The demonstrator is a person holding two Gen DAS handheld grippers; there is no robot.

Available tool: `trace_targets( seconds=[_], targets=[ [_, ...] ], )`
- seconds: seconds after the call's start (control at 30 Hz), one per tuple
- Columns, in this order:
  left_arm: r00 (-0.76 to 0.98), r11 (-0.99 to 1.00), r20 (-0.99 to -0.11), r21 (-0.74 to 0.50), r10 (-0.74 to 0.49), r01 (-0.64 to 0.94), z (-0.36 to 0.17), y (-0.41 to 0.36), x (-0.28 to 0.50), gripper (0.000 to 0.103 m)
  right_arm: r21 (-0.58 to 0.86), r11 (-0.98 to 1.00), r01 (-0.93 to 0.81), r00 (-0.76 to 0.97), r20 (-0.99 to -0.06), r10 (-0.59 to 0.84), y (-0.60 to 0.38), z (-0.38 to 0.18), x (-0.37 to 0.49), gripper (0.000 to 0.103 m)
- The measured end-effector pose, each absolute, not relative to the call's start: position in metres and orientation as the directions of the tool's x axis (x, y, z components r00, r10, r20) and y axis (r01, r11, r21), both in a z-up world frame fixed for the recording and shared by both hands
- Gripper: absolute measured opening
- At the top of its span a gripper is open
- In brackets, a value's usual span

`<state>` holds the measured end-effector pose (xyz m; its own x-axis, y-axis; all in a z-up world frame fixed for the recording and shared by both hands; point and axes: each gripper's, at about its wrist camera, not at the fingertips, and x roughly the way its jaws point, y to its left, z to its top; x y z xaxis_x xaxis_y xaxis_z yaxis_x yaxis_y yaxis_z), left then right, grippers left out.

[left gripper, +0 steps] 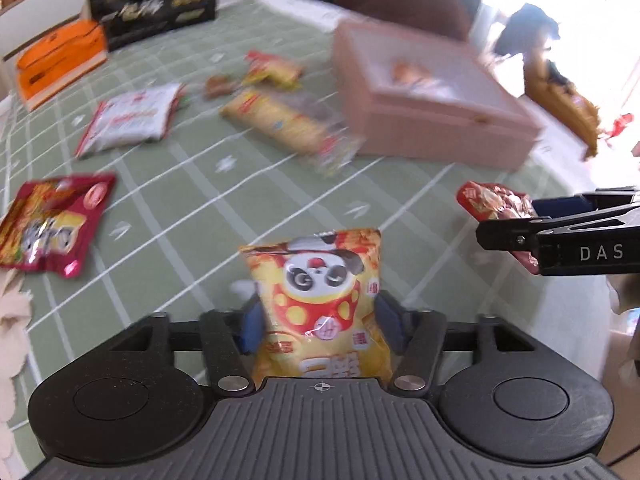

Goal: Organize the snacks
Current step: 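Lower both held bags into the pink box and open both grippers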

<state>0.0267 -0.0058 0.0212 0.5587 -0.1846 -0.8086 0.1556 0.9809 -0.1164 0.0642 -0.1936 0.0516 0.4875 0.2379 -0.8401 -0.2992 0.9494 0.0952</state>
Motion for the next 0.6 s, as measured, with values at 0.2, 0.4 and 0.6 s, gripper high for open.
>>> trace_targets(
  seconds=[0.2, 0.4, 0.6],
  targets=[
    [0.698, 0.938, -0.626, -0.219, -0.347, 0.27, 0.094, -0.027, 0.042, 0.036, 0.103, 0.979, -0.175, 0.568, -0.802, 0.186, -0.252, 0.084, 0.05, 0.07],
    [0.769, 0.908, -0.483, -0.246, -0.419, 0.34, 0.157, -0.04, 0.105, 0.036, 0.096, 0.991, -0.095, 0.656, -0.742, 0.135, -0.285, 0.113, 0.047, 0.07],
    [0.646, 0.852, -0.563, -0.418, -0.516, 0.316, 0.121, -0.045, 0.203, 0.036, 0.093, 0.994, -0.06, 0.649, -0.753, 0.11, -0.291, 0.114, 0.059, 0.07]
  ],
)
